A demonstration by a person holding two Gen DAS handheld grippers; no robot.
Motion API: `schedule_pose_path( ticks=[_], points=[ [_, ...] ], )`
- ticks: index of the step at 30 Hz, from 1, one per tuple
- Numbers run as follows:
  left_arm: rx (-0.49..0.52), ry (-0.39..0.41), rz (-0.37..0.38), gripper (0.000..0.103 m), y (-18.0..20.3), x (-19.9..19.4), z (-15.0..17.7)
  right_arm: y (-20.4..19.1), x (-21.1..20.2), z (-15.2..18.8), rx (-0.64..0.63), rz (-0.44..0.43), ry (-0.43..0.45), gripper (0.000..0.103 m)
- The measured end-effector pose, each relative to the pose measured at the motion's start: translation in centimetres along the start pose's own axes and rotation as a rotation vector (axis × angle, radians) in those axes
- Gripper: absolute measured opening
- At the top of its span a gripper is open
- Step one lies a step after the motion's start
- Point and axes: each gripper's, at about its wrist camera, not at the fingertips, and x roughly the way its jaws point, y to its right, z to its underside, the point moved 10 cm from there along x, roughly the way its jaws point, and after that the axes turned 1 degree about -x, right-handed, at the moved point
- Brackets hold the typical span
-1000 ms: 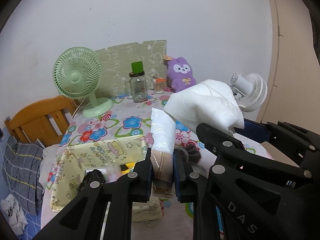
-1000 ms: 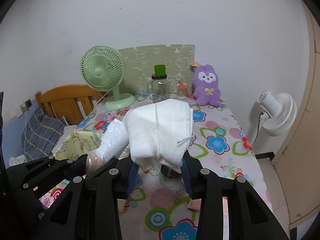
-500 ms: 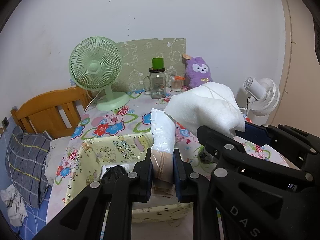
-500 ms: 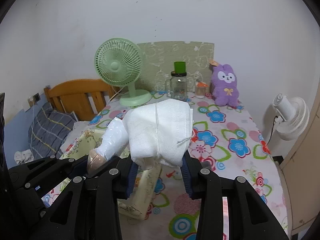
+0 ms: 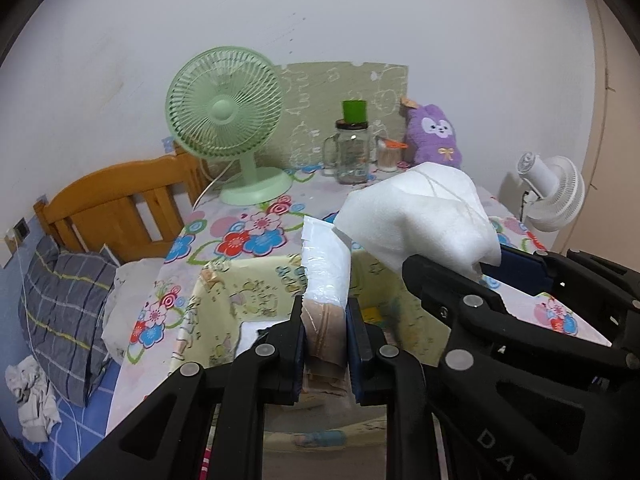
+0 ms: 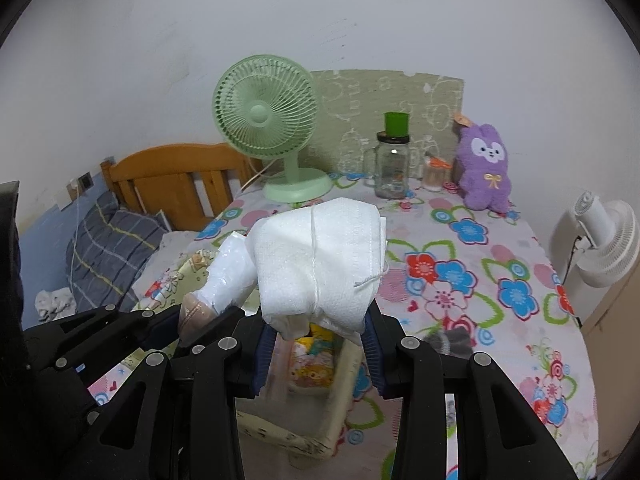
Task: Organize soft objects
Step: 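Lift and carry the white roll and white towel over the box, then lower both items into the box and open both tools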
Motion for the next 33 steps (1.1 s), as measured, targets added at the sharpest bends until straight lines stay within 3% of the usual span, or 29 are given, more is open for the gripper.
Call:
schedule_pose_path(
  ticks=[10, 23, 27, 33],
  points=[
    [-0.021, -0.059, -0.043, 0.017, -2.7, 1.6, 1.7, -2.5, 2.4, 0.6, -0.034, -0.047, -0.039, 0.042],
    [-0.051, -0.137, -0.061, 0.040, -4.8, 3.0, 3.8, -5.0, 5.4, 2.3, -0.051, -0.123, -0.119, 0.044],
    [-0.065, -0.143, -0.063, 0.049, -5.3, 2.9, 4.0, -5.7, 5.8, 2.5, -0.056, -0.150, -0.133, 0.049],
    [-0.070, -0.158, -0.050, 0.054, -5.3, 2.7, 4.4, -6.0, 6.0, 2.4, -0.073, -0.148, -0.135, 0.069]
  ],
)
